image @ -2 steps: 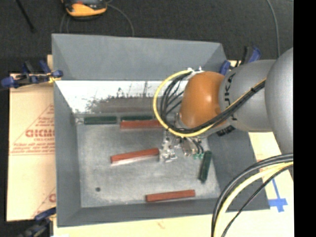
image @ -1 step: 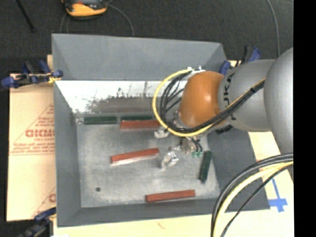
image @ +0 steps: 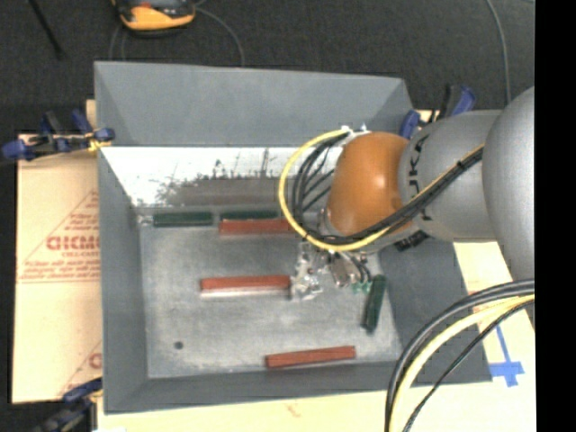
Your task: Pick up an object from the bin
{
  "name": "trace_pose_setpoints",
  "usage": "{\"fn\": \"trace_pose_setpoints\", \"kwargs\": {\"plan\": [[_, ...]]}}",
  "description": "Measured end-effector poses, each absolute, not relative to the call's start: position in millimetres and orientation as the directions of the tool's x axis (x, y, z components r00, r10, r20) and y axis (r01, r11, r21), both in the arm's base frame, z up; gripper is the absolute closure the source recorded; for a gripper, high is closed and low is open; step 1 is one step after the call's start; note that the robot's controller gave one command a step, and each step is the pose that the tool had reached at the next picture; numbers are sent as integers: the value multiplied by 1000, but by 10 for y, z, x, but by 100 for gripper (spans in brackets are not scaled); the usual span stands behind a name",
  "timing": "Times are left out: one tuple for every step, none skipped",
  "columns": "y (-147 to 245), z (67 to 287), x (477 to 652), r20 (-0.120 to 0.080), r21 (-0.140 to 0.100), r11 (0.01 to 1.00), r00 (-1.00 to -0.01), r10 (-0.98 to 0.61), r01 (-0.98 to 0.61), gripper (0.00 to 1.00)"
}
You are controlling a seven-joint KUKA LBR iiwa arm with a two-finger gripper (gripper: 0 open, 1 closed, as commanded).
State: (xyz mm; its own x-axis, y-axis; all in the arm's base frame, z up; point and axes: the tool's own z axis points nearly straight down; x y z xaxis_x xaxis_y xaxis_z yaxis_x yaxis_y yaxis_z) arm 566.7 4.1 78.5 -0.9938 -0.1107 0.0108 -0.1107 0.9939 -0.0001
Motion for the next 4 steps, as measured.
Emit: {"fn": "trace_pose_setpoints", "kwargs": {"plan": [[46,791,5745,-31,-3,994,-994,-109,-109,0],[42,783,5667,11,0,994,-994,-111,-111,100],[48,789,5743,-31,-2,994,-994,-109,-109,0],[43,783,5668,10,0,994,-994,-111,-111,100]]}}
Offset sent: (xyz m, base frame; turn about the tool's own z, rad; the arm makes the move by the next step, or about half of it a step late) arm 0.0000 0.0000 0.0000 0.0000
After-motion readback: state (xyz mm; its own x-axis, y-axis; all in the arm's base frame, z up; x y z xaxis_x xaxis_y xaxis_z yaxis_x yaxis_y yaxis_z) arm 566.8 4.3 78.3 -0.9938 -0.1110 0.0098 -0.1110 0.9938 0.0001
